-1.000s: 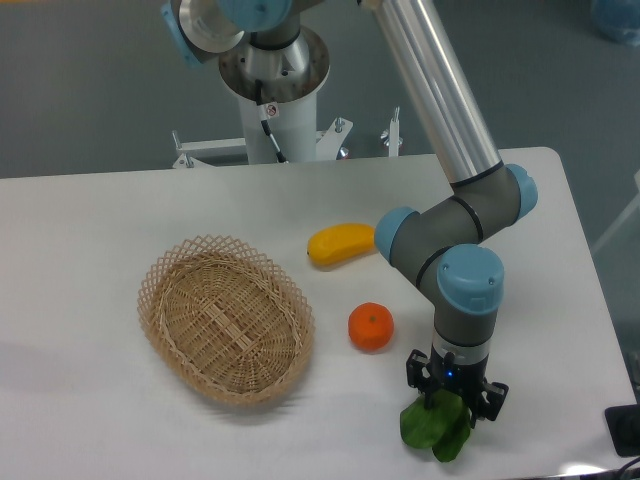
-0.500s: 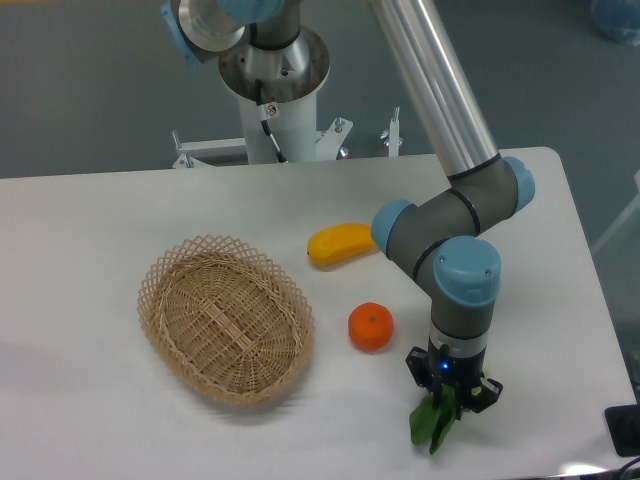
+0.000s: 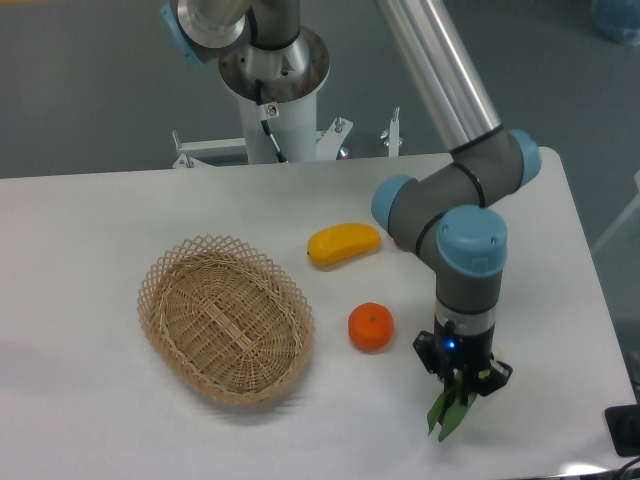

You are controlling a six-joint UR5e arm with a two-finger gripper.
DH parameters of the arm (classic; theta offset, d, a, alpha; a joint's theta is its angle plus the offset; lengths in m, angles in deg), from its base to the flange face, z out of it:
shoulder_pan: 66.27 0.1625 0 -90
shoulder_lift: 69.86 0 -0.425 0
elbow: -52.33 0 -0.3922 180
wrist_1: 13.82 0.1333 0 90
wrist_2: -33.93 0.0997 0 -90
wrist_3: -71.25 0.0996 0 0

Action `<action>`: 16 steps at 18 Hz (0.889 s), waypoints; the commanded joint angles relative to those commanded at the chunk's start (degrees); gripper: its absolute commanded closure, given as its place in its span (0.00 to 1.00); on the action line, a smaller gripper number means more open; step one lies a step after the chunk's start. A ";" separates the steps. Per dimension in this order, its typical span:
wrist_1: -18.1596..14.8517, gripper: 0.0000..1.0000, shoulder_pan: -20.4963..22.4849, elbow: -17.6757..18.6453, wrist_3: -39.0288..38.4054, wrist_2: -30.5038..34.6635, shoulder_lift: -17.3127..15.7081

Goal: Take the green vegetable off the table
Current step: 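Lift the gripped bok choy up off the table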

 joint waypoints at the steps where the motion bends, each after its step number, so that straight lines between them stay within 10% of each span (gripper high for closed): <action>1: -1.05 0.66 0.00 0.09 0.00 -0.09 -1.84; 7: -18.79 0.66 0.17 -4.21 0.00 -2.63 -9.85; 16: -32.25 0.66 5.27 -5.09 6.23 -6.94 -16.18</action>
